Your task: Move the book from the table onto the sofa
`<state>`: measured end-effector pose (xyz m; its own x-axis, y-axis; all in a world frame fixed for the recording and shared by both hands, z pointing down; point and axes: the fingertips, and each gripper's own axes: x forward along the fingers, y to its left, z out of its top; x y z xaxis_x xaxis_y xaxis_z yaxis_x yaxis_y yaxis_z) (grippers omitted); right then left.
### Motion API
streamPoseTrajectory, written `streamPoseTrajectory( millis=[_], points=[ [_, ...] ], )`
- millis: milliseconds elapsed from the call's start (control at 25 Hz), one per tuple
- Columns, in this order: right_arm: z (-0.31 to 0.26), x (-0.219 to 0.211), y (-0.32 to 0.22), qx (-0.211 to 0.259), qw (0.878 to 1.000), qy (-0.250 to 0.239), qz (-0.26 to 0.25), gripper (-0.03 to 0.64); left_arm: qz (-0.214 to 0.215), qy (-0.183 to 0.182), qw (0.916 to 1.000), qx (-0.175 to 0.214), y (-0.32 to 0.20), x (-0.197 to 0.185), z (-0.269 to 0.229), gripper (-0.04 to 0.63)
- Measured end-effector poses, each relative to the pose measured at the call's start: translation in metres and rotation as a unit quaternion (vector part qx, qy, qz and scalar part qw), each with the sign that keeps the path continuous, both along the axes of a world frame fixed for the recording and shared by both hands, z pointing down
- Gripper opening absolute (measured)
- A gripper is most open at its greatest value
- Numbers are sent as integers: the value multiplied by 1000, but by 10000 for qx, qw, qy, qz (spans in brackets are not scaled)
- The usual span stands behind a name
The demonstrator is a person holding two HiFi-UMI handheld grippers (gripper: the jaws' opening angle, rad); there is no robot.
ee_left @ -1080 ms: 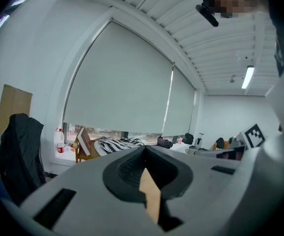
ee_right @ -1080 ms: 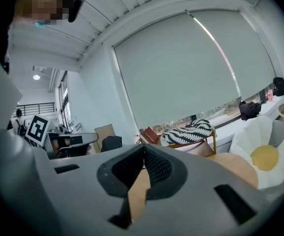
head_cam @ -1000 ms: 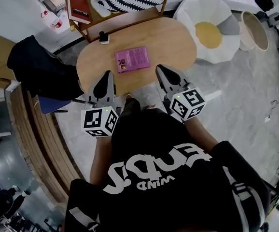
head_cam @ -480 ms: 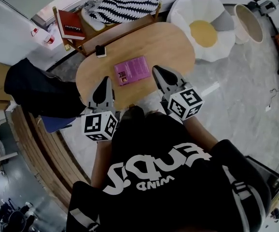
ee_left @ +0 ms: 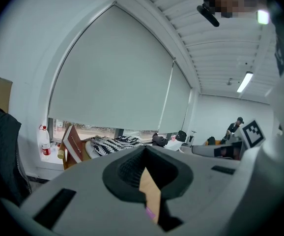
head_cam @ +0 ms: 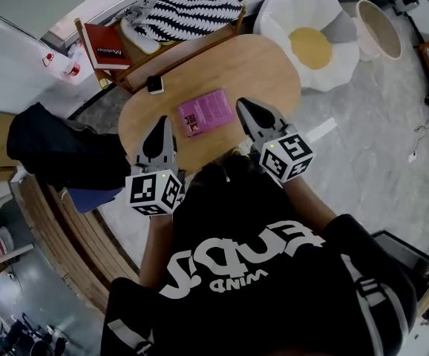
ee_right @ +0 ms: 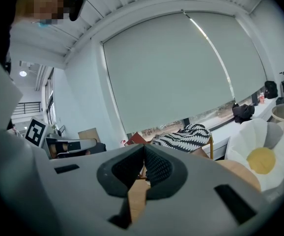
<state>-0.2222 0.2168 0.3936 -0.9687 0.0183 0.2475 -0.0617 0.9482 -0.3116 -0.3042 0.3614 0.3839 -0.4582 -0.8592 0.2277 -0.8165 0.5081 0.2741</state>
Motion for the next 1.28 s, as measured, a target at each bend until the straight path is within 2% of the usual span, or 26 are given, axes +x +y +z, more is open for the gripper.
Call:
streamPoseTrajectory(
  millis=[680, 960, 1280],
  points=[
    [25, -35, -43, -92, 9996, -7, -285, 2, -433, 165, 9988, -154, -33, -28, 31, 8],
    [56, -48, -46, -204, 9988, 193, -401, 2, -587, 419, 9973, -156, -37, -33, 54, 8],
    [105, -52, -56, -221, 9977, 473, -440, 2, -674, 594, 9956, -262, -40, -43, 104, 8]
  ],
)
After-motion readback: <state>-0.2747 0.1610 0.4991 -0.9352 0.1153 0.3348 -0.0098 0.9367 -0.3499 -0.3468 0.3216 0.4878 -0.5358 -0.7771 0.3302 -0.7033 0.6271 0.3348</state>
